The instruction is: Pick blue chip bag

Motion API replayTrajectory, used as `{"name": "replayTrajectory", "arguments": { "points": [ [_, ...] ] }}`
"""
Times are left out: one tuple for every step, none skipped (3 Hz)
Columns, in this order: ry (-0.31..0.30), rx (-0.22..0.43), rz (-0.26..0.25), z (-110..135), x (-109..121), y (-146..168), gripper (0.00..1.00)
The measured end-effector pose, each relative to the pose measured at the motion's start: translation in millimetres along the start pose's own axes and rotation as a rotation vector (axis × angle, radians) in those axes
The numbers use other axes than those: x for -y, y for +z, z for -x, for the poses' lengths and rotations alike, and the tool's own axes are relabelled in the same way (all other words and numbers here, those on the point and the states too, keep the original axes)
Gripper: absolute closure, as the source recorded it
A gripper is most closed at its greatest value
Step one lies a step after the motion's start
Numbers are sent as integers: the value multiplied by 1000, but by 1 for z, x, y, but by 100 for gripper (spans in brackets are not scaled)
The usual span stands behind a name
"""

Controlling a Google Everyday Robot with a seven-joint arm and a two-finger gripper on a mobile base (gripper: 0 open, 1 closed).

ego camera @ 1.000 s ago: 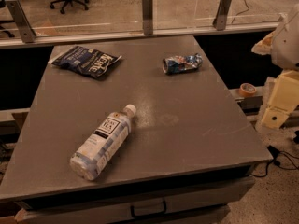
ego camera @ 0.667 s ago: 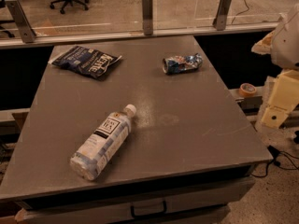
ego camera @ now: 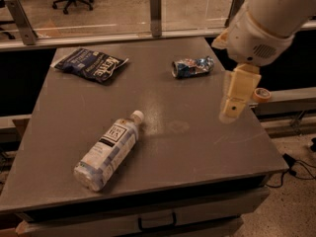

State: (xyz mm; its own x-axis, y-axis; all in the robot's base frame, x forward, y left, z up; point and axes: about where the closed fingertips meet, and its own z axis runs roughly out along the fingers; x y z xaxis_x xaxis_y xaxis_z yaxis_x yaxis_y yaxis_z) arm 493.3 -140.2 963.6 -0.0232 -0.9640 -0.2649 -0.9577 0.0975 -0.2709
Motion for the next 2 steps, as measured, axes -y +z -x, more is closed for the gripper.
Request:
{"name": "replayTrajectory", "arguments": {
  "points": [
    [-93, 139, -3, 78, 40, 41, 0],
    [-160, 263, -26, 164, 65, 63, 0]
  ]
}}
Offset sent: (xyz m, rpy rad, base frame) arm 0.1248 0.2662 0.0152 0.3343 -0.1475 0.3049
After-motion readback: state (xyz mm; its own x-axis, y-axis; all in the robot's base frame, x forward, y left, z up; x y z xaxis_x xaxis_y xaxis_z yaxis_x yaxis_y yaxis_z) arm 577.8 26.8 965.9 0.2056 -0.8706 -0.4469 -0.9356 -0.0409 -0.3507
